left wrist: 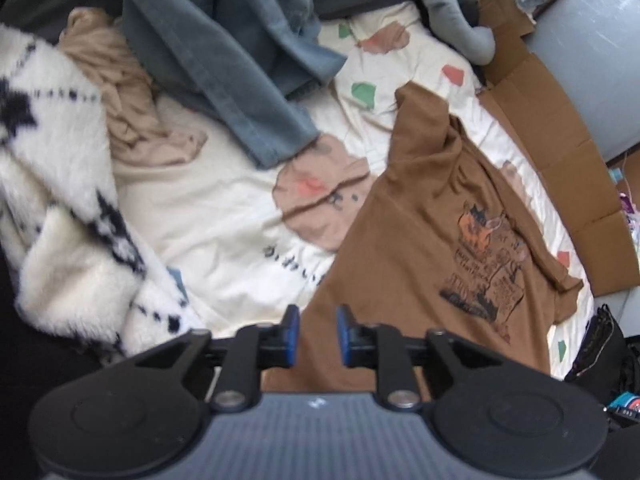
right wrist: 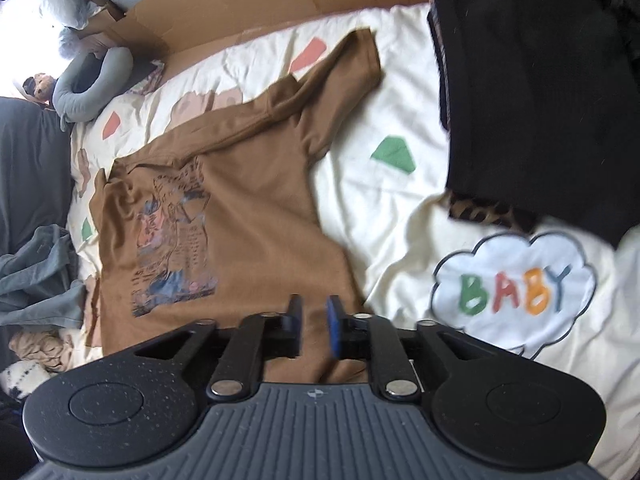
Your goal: Fold clothes
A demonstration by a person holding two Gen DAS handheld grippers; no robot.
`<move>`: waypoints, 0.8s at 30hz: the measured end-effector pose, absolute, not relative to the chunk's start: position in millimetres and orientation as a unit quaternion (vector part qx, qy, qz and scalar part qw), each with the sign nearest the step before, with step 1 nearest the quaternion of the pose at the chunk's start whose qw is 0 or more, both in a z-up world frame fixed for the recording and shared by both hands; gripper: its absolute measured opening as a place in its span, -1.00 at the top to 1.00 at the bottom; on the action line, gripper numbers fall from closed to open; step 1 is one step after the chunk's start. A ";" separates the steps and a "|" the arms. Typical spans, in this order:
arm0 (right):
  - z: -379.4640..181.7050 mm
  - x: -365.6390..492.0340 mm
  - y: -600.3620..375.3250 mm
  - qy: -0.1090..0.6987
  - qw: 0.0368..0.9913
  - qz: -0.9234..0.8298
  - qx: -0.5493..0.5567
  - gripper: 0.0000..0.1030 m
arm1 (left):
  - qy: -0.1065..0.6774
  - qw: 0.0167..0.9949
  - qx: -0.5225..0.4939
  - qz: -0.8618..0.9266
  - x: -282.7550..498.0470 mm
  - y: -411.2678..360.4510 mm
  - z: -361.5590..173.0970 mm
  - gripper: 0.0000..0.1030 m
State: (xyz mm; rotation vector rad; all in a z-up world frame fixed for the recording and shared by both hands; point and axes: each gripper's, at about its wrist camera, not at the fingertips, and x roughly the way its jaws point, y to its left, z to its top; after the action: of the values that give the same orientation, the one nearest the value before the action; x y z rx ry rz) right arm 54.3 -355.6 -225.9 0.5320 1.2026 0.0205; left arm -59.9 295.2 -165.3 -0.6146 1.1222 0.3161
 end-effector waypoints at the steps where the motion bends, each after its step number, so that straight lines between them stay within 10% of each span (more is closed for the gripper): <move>1: -223.0 55.7 -356.8 0.556 0.794 0.011 0.244 0.48 | 0.517 0.795 -0.281 0.145 -56.6 295.3 -161.3 0.36; 24: -172.8 117.8 -331.0 0.466 0.877 0.078 0.090 0.32 | 0.480 0.845 -0.213 0.099 73.4 296.4 -122.4 -0.32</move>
State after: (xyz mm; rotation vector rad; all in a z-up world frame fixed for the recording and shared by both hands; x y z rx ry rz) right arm 117.8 -331.0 -172.8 0.1869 0.9712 0.1624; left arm 73.4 296.4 -122.4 -0.4498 1.0138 0.2091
